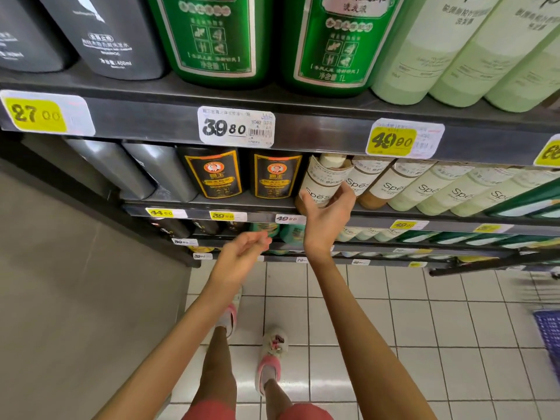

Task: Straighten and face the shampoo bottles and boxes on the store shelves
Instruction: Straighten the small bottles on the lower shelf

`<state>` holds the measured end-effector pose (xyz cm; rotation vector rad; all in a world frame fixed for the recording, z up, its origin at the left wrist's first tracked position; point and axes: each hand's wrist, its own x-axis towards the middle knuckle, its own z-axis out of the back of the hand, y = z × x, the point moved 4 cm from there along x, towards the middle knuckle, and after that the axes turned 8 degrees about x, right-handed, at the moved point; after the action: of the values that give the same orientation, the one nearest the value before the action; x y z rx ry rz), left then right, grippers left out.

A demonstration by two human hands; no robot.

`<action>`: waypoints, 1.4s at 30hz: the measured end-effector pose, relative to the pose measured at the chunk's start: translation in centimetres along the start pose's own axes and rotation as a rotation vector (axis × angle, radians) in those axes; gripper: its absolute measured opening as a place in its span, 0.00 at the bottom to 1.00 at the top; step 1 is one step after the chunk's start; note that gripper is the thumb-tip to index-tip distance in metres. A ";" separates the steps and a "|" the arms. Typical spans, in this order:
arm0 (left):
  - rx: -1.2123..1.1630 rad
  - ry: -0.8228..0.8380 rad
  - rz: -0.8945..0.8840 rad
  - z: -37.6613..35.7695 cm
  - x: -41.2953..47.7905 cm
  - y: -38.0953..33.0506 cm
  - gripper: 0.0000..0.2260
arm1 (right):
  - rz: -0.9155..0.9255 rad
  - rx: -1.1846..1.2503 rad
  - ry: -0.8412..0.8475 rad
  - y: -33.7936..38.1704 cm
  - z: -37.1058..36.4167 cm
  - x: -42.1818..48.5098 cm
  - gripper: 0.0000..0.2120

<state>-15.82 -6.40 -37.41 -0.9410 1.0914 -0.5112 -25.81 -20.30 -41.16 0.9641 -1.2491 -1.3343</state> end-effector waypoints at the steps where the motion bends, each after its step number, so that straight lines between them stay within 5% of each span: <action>1: -0.006 -0.001 -0.002 0.0 -0.1 0.1 0.12 | 0.016 -0.009 -0.010 0.2 0.0 -0.1 0.31; 31: 0.019 0.042 0.036 -2.2 -1.9 1.6 0.11 | -0.063 -0.154 0.016 0.8 0.5 1.4 0.19; 42: 0.028 0.056 0.008 -3.7 -3.3 0.0 0.13 | 0.442 -0.413 0.238 7.2 6.4 5.8 0.26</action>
<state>-20.53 -5.39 -36.24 -0.9020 1.1347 -0.5477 -31.85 -24.53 -32.69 0.4991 -0.8896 -1.0345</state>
